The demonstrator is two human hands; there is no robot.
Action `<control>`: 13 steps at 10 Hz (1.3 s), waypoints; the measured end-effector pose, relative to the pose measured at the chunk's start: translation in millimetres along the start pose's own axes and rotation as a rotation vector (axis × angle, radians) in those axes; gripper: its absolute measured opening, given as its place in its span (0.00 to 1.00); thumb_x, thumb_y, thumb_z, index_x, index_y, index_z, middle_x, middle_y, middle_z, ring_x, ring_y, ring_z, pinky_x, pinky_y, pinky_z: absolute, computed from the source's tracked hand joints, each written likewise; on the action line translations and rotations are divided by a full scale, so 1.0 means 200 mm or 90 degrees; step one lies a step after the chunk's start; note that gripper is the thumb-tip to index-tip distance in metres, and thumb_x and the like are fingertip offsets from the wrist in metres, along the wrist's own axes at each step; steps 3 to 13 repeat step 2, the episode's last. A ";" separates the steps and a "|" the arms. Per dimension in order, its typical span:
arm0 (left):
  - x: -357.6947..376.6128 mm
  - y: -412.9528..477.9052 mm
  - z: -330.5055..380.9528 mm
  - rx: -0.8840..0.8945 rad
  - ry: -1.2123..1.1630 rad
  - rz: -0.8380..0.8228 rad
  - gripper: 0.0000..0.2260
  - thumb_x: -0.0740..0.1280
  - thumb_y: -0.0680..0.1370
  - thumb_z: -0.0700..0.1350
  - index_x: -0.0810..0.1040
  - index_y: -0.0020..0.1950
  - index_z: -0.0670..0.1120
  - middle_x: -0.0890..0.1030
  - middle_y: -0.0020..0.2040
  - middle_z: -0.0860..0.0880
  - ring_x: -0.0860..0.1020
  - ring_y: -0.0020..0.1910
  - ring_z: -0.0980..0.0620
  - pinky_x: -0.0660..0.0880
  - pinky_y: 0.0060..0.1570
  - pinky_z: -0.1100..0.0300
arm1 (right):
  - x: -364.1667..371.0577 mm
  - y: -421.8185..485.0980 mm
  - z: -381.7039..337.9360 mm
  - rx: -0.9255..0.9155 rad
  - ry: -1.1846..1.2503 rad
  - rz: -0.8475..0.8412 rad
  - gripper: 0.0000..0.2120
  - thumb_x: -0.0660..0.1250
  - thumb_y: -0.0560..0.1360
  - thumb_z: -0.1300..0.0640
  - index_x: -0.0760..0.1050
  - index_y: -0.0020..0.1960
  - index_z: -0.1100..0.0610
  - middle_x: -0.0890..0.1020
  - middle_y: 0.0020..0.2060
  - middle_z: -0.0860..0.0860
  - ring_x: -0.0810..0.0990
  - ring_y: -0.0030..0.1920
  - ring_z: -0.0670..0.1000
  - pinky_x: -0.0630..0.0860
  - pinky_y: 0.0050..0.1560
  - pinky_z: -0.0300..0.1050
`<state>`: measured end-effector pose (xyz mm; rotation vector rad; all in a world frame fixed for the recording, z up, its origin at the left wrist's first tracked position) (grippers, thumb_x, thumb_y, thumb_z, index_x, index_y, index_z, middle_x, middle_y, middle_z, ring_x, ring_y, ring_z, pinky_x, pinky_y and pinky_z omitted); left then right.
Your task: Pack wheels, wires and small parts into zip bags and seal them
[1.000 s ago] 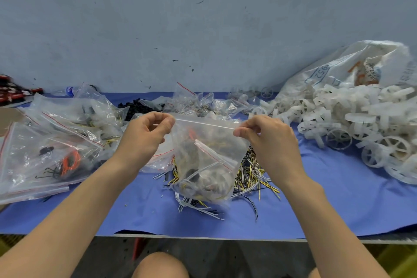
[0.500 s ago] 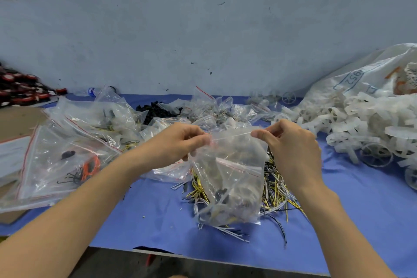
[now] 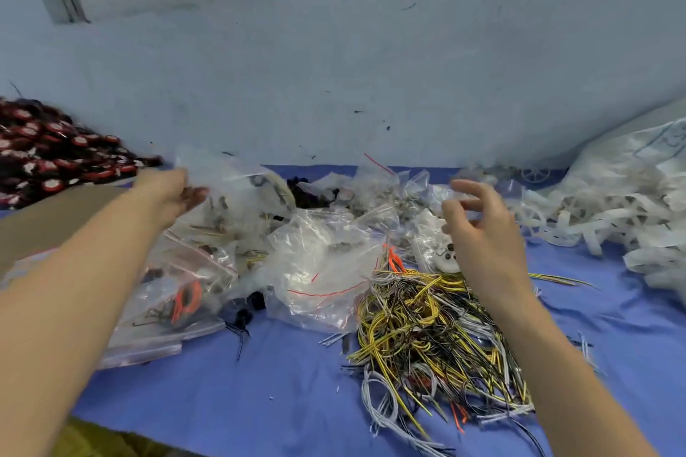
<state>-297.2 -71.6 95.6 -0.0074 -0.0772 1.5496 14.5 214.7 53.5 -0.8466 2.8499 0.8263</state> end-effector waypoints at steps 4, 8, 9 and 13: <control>-0.02 -0.02 -0.30 -0.057 0.050 0.058 0.05 0.57 0.79 0.32 0.71 0.46 0.38 0.79 0.26 0.42 0.77 0.22 0.53 0.74 0.20 0.65 | -0.33 -0.12 -0.05 0.005 0.180 0.089 0.08 0.64 0.80 0.57 0.77 0.55 0.44 0.85 0.46 0.47 0.83 0.40 0.45 0.80 0.42 0.36; -0.02 -0.02 -0.30 -0.057 0.050 0.058 0.05 0.57 0.79 0.32 0.71 0.46 0.38 0.79 0.26 0.42 0.77 0.22 0.53 0.74 0.20 0.65 | -0.33 -0.12 -0.05 0.005 0.180 0.089 0.08 0.64 0.80 0.57 0.77 0.55 0.44 0.85 0.46 0.47 0.83 0.40 0.45 0.80 0.42 0.36; -0.02 -0.02 -0.30 -0.057 0.050 0.058 0.05 0.57 0.79 0.32 0.71 0.46 0.38 0.79 0.26 0.42 0.77 0.22 0.53 0.74 0.20 0.65 | -0.33 -0.12 -0.05 0.005 0.180 0.089 0.08 0.64 0.80 0.57 0.77 0.55 0.44 0.85 0.46 0.47 0.83 0.40 0.45 0.80 0.42 0.36; -0.02 -0.02 -0.30 -0.057 0.050 0.058 0.05 0.57 0.79 0.32 0.71 0.46 0.38 0.79 0.26 0.42 0.77 0.22 0.53 0.74 0.20 0.65 | -0.33 -0.12 -0.05 0.005 0.180 0.089 0.08 0.64 0.80 0.57 0.77 0.55 0.44 0.85 0.46 0.47 0.83 0.40 0.45 0.80 0.42 0.36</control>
Point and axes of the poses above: each hand's wrist, its own y-axis towards the middle knuckle, its own x-axis out of the palm, z = x × y, the point moved 4 cm from there along y, towards the middle knuckle
